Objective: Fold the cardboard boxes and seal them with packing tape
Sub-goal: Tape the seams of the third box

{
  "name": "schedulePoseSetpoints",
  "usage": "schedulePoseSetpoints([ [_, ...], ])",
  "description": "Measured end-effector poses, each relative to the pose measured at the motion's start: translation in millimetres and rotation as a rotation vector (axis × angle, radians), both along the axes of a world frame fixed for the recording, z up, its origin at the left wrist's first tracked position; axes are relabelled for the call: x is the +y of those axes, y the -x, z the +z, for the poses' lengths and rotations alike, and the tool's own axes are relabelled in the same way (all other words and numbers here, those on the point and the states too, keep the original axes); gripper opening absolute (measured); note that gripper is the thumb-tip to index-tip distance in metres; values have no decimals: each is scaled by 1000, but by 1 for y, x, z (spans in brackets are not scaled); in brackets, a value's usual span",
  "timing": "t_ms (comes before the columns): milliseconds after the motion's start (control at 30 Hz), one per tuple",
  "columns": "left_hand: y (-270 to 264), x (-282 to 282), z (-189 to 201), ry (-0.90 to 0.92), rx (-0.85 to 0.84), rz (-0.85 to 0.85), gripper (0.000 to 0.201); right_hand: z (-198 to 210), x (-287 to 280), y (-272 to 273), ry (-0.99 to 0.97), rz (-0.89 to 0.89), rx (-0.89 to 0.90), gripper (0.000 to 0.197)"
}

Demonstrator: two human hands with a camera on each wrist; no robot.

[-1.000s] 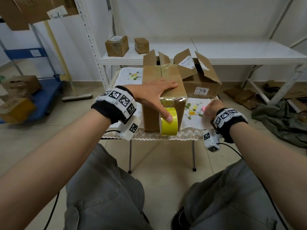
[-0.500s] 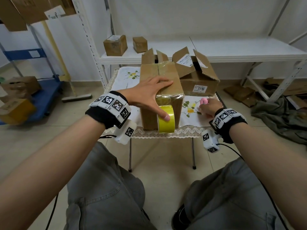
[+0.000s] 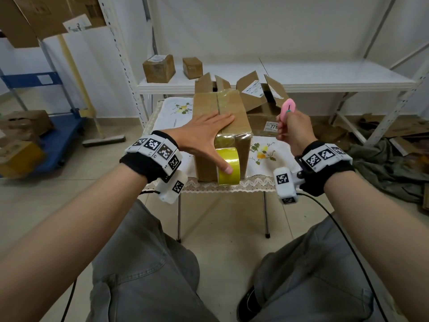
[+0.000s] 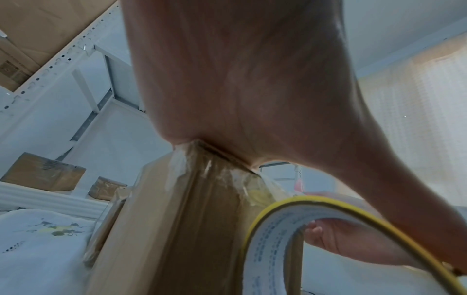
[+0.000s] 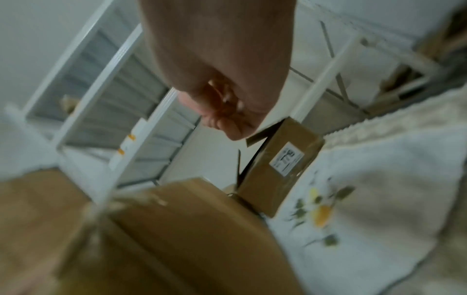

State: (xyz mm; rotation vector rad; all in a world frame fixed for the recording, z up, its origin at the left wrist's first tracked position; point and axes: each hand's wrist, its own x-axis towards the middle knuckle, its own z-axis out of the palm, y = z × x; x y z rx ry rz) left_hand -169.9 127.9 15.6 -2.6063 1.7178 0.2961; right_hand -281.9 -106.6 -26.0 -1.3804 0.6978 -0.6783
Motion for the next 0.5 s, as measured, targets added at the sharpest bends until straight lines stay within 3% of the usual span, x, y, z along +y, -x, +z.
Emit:
schedulePoseSetpoints([
  [233,-12,8,-7,165,8,-90,152,-11,8,7,-349,209,-128,34],
  [333,-17,11,-5,127,43,-142,156,-13,12,5,-445,224,-177,32],
  [433,-20,11,-2,69,19,-169,153,-7,21,3,-450,222,-212,24],
  [500,-23,9,-6,107,-3,-190,140,0,28,4,-343,258,-236,30],
])
